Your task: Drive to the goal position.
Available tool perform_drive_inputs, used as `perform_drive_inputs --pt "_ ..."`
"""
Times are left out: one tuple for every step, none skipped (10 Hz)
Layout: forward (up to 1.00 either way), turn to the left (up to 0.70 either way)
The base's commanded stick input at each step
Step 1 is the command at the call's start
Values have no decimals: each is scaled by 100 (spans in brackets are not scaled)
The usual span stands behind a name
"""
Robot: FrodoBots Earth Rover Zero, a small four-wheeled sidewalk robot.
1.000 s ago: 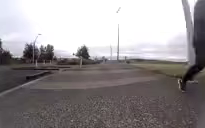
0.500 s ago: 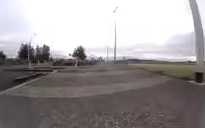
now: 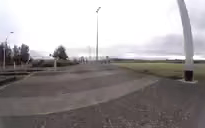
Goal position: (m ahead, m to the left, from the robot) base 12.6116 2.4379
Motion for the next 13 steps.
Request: perform_drive_inputs --pt "100 -1" --pt "100 -2" --pt "100 -32" --pt "100 -13" --pt "100 0" --pt "100 0" --pt "100 0" --pt "100 0" --pt "100 0" --pt "100 0" --pt "100 0" --pt "100 0" --pt "100 0"
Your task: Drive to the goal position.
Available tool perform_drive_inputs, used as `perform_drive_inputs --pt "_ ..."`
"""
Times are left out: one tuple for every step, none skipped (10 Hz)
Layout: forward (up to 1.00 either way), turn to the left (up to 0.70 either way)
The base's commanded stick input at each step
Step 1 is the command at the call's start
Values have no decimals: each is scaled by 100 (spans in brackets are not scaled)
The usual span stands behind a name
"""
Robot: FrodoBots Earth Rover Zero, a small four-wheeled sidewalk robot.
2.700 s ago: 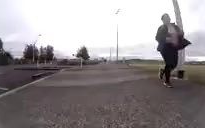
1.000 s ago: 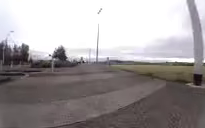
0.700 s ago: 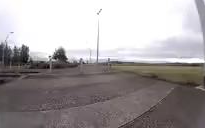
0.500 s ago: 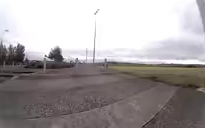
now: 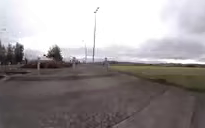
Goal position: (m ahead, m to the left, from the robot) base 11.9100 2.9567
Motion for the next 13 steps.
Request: perform_drive_inputs --pt "100 0" --pt "100 0" --pt "100 0" --pt "100 0" --pt "100 0" --pt "100 0" --pt "100 0" --pt "100 0" --pt "100 0" --pt "100 11" --pt "100 29" --pt "100 0" --pt "100 0"
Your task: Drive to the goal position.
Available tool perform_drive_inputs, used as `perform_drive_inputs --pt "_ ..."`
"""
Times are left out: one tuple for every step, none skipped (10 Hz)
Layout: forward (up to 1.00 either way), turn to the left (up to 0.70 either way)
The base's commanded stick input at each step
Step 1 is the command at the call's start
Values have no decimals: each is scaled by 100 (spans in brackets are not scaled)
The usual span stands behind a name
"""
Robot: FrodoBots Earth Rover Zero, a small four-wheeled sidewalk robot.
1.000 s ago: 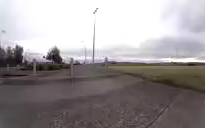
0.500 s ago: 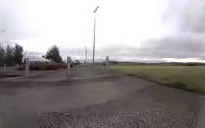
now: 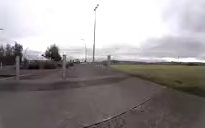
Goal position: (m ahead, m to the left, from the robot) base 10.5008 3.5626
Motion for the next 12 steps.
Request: perform_drive_inputs --pt "100 0" --pt "100 0" --pt "100 0" --pt "100 0" --pt "100 0" --pt "100 0" --pt "100 0" --pt "100 0" --pt "100 0" --pt "100 0" --pt "100 0" --pt "100 0"
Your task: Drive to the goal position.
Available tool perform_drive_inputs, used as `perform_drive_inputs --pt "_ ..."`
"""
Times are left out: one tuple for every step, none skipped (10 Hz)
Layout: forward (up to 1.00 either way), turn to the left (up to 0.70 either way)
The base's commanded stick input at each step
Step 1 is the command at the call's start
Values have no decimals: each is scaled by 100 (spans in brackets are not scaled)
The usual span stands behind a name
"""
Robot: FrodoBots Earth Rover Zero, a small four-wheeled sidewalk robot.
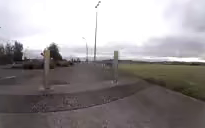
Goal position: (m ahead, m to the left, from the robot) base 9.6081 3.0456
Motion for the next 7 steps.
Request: perform_drive_inputs --pt "100 0" --pt "100 0" --pt "100 40" --pt "100 40" --pt "100 0" --pt "100 0" --pt "100 0"
